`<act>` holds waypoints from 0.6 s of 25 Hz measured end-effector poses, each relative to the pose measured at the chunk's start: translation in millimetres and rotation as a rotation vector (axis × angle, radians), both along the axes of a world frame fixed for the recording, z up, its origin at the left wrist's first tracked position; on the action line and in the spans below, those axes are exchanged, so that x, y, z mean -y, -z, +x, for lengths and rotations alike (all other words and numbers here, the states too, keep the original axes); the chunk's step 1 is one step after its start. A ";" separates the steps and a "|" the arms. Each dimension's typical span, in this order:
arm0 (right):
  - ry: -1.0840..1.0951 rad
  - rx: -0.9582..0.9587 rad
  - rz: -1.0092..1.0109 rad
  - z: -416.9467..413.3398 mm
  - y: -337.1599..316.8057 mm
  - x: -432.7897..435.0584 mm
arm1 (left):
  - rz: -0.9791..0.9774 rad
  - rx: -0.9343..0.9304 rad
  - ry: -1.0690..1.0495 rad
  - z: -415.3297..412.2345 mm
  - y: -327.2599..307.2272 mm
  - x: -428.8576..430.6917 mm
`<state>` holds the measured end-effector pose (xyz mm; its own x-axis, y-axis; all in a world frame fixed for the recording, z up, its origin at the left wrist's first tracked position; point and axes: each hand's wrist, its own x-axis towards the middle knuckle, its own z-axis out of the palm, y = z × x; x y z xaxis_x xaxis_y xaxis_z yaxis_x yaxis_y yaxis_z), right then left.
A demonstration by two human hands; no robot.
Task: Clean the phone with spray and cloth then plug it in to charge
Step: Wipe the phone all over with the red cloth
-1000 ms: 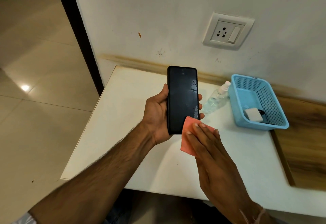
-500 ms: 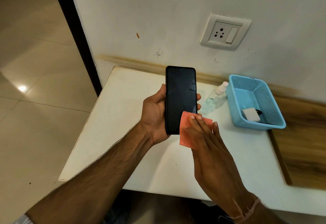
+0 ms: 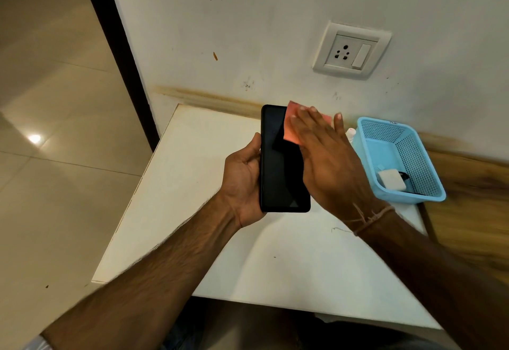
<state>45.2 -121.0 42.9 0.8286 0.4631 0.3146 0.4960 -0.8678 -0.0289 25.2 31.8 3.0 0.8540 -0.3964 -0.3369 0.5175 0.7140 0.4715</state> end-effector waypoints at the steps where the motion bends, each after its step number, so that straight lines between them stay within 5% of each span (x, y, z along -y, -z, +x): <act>1: -0.001 -0.013 -0.021 5.9 -1.1 0.5 | -0.004 0.002 -0.004 0.4 0.0 -0.4; 15: -0.155 -0.116 -0.161 -114.5 34.1 19.1 | -0.097 0.071 0.092 -0.2 -1.0 2.8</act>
<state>-69.3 -140.1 8.9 0.7702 0.6236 0.1337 0.6247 -0.7799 0.0390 25.0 29.1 4.0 0.8331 -0.5017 -0.2330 0.5503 0.7093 0.4405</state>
